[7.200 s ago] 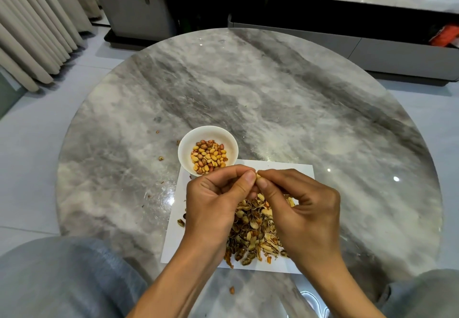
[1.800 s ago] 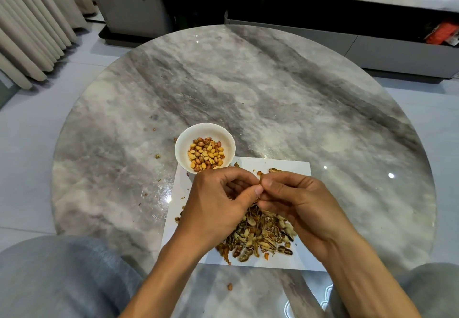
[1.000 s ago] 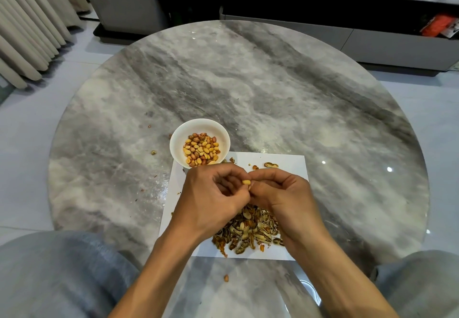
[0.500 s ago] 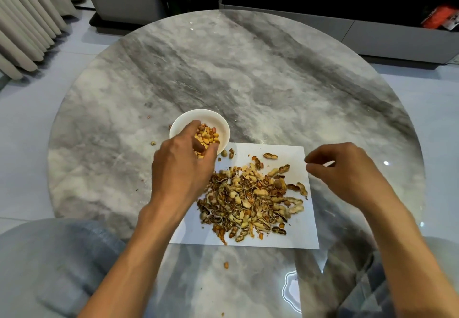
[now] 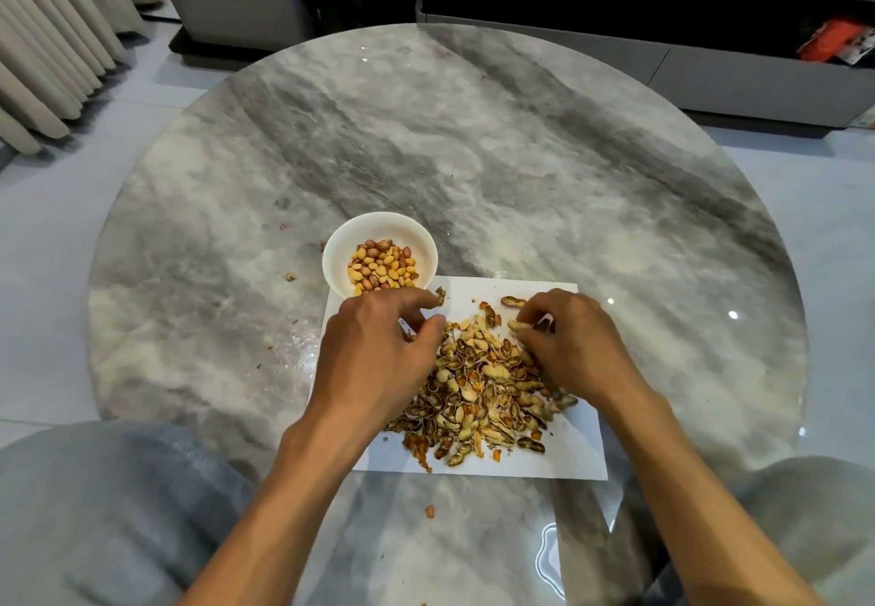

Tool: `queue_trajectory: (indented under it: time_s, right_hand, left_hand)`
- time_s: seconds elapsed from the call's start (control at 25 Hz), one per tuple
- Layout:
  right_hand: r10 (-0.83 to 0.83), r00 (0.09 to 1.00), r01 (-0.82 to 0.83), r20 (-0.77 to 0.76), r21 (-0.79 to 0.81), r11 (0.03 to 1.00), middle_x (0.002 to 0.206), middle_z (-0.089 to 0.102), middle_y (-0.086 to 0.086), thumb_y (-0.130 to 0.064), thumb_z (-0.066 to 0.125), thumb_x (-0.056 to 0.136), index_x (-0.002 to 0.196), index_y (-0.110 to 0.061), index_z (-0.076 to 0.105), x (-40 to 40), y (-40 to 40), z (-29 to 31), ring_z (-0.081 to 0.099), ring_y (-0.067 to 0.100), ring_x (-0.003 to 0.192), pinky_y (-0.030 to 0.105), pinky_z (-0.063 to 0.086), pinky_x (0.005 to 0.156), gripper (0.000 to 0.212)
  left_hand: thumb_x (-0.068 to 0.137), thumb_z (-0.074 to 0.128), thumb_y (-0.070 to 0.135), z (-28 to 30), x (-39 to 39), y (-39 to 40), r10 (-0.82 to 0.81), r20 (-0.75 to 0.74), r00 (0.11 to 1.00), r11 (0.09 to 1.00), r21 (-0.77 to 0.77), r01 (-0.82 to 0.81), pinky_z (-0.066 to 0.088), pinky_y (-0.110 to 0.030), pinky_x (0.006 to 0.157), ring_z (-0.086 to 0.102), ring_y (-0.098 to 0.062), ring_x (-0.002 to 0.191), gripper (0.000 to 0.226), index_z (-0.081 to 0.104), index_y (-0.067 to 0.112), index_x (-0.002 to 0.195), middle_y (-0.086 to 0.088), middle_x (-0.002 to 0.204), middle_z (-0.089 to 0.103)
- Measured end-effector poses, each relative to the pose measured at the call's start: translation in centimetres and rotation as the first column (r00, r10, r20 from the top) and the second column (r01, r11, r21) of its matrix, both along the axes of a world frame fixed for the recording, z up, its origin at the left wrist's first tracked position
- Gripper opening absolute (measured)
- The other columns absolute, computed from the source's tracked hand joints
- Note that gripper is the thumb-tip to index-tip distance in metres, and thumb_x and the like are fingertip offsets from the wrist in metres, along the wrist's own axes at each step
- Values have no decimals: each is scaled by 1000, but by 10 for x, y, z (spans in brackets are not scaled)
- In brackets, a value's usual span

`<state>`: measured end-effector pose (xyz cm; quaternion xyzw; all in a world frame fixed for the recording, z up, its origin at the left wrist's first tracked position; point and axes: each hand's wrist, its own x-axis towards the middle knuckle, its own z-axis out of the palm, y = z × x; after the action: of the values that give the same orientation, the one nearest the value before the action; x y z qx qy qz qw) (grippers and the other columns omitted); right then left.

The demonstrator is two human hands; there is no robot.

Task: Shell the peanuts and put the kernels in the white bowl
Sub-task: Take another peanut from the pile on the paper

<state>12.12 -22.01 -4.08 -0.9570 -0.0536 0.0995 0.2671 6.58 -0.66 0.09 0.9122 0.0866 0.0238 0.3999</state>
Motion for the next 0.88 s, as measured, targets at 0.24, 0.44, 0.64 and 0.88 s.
queue_trajectory:
  time_s: [0.24, 0.44, 0.64, 0.88]
  right_hand:
    - [-105, 958, 223, -267, 463, 858, 80, 73, -3, -15, 80, 82, 85, -19, 74, -15, 15, 27, 64, 9, 64, 23, 50, 59, 8]
    - [10, 932, 280, -363, 736, 616, 81, 75, 6, -9, 79, 77, 89, -10, 78, -29, 27, 50, 66, 12, 70, 22, 53, 63, 12]
    - [20, 910, 361, -414, 816, 451, 85, 76, 8, -16, 73, 74, 86, -11, 80, -36, 35, 57, 67, 16, 69, 24, 56, 63, 15]
    - [24, 930, 316, -366, 832, 455, 86, 76, 12, -22, 73, 74, 89, -13, 81, -38, 40, 54, 66, 21, 65, 28, 57, 68, 20]
  left_hand:
    - [86, 74, 29, -8, 1, -11, -70, 21, 997, 988, -135, 72, 50, -18, 69, 63, -2, 74, 19, 76, 30, 105, 18, 83, 69]
    - [86, 75, 23, -5, 2, -14, -37, 31, 999, 899, -435, 47, 52, -15, 75, 67, 1, 85, 13, 78, 31, 96, 20, 89, 75]
    - [84, 77, 16, 0, 3, -11, -21, 21, 1000, 794, -607, 29, 54, -27, 88, 70, -5, 92, 13, 80, 24, 94, 11, 93, 77]
    - [76, 76, 25, 1, 4, -13, -33, 22, 999, 723, -690, 39, 52, -24, 77, 68, -6, 87, 15, 81, 22, 90, 5, 93, 75]
